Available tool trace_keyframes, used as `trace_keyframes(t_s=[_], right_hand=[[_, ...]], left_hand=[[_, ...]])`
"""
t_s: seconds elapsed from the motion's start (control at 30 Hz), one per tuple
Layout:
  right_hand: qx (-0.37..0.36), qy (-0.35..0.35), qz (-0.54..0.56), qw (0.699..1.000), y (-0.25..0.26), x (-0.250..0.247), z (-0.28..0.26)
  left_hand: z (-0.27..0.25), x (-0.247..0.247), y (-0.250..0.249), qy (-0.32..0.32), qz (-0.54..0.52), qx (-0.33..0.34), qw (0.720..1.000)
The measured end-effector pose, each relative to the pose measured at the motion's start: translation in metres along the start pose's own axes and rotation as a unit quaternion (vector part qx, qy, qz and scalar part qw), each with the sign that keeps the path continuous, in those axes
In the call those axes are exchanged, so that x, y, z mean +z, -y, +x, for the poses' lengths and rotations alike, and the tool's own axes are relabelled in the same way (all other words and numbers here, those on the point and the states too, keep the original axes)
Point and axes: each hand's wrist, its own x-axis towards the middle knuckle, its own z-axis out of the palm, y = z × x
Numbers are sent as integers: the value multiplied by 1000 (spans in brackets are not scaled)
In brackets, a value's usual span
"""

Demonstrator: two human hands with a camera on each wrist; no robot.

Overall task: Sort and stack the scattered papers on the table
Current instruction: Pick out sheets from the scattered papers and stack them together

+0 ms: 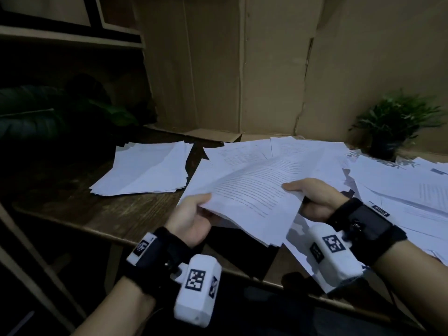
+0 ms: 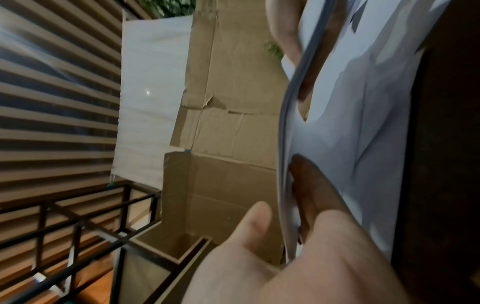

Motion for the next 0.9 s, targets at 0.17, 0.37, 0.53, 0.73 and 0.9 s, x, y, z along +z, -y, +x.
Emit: trace_keyframes(t_s=[0.17,0.37,0.53,0.73,0.9], right_hand=[[26,57,-23,998,4,-23,-11],[-62,116,-149,980,7,-20,-18],[-95,120,-188,970,12,-20,-26],[-141,120,-167,968,6,-22,-26],[-149,115,-192,963,3,-20,-21]], left_hand=[[-11,-22,-44,59,-78,-59,993],[-12,-5,-54,85,156,-136,975],[2,-1,-44,24,279,82,956],[11,-12,-37,42,276,134,951],[6,-8,-40,83,260,125,954]])
